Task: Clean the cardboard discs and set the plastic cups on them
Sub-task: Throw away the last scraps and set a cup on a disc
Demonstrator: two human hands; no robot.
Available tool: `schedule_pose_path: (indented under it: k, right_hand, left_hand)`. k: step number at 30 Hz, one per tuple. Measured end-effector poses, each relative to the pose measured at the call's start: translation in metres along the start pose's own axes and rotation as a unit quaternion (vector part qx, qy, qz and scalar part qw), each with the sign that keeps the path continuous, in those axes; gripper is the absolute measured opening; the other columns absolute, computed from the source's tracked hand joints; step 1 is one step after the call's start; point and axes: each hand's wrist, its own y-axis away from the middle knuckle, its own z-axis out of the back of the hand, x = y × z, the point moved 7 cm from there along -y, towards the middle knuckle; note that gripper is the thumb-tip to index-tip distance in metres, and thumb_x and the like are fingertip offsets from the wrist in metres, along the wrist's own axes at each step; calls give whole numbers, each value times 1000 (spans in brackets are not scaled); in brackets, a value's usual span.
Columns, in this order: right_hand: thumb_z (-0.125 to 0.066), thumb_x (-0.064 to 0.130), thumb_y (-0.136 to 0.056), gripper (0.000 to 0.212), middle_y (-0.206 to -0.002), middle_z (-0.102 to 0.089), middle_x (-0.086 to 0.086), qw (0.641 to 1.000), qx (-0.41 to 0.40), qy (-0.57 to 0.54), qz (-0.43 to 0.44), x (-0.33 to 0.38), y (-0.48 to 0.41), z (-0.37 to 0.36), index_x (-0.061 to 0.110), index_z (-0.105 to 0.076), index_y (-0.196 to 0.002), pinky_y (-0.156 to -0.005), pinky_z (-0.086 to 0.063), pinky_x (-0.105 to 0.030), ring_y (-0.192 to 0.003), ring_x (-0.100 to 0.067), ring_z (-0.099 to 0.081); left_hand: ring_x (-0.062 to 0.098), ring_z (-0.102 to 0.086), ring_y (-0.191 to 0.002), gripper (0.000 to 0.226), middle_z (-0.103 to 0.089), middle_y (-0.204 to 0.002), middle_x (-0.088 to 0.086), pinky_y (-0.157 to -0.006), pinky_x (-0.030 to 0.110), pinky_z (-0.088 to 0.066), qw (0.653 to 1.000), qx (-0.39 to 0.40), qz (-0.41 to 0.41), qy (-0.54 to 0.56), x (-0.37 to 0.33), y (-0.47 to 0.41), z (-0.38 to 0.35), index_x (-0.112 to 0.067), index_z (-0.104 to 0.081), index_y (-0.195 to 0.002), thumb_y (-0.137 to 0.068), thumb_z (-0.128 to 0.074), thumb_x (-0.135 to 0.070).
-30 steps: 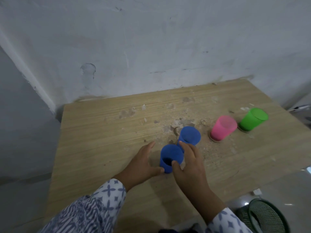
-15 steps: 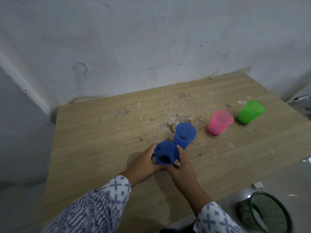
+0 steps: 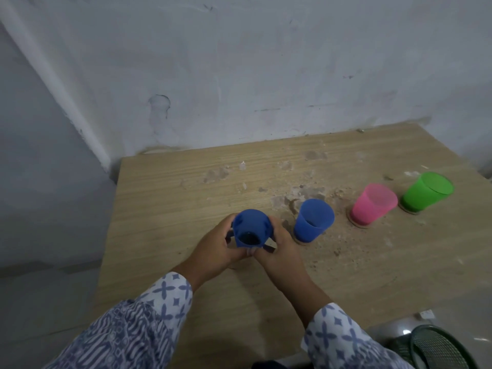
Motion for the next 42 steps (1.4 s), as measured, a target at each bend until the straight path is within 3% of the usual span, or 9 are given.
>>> schedule_pose_path:
  k: [5, 13, 19, 24, 28, 30, 34, 37, 42]
  right_hand:
    - [-69, 10, -76, 65, -120, -53, 13, 999, 32, 0, -14, 0, -4, -20, 26, -42, -132, -88, -51, -25, -109, -4, -53]
    - [-67, 10, -76, 71, -125, -52, 9, 997, 55, 41, -27, -5, -2, -29, 24, -36, -139, -91, -50, -28, -113, -7, -50]
    - [-65, 8, -75, 61, -111, -53, 18, 996, 52, 60, -37, -7, -2, -29, 32, -42, -127, -87, -51, -30, -104, -7, -53]
    - [-64, 20, -75, 76, -133, -49, 2, 993, 61, 85, -46, -12, -2, -32, 22, -29, -143, -95, -48, -37, -119, -15, -48]
    - [-58, 39, -66, 83, -132, -50, 3, 993, 55, 90, -51, -17, -4, -33, 25, -29, -142, -93, -49, -40, -119, -15, -49]
    - [-58, 38, -68, 81, -131, -50, 3, 993, 54, 88, -51, -17, -4, -34, 25, -29, -142, -92, -50, -41, -118, -15, -50]
    - [-65, 25, -78, 82, -141, -41, 1, 993, 57, 91, -55, -12, -1, -32, 20, -21, -146, -99, -45, -43, -127, -17, -41]
    - [-63, 21, -80, 82, -148, -31, -2, 991, 60, 105, -62, -12, -2, -29, 20, -16, -147, -106, -37, -44, -134, -18, -32]
    - [-58, 19, -84, 78, -152, -23, 0, 990, 48, 124, -46, -3, -3, -17, 28, -13, -147, -109, -33, -44, -137, -19, -28]
  left_hand:
    - [5, -54, -120, 73, -57, -128, -20, -103, 43, -44, 1000, -24, 16, 7, 16, 9, 14, -42, -44, -131, -67, -77, -52]
    - [2, -55, -115, 62, -58, -123, -23, -98, 35, -49, 999, -39, 26, -5, 31, 13, 16, -50, -44, -122, -73, -79, -35]
    - [2, -54, -116, 61, -57, -124, -21, -92, 23, -49, 999, -35, 21, -8, 30, 12, 15, -49, -44, -122, -75, -79, -28]
    - [-1, -55, -113, 61, -58, -122, -20, -86, 16, -48, 999, -29, 22, -8, 30, 11, 14, -43, -44, -125, -77, -77, -26]
    - [-6, -52, -114, 61, -54, -123, -25, -87, 10, -44, 999, -34, 27, -19, 29, 12, 14, -46, -42, -124, -77, -77, -28]
    - [-12, -50, -112, 64, -51, -124, -27, -84, 5, -43, 999, -36, 29, -23, 28, 12, 13, -47, -39, -123, -77, -77, -26]
    - [-4, -35, -127, 90, -34, -139, -20, -93, 8, -35, 997, -38, 42, -51, 30, 14, 12, -27, -19, -147, -78, -76, -26]
    - [5, -21, -138, 103, -20, -151, -13, -105, 23, -25, 995, -44, 56, -65, 31, 18, 16, -24, -4, -151, -77, -77, -25]
    - [-3, -13, -137, 88, -14, -158, -5, -111, 23, -18, 996, -58, 21, -69, 9, 22, 23, -25, -7, -150, -85, -64, -9]
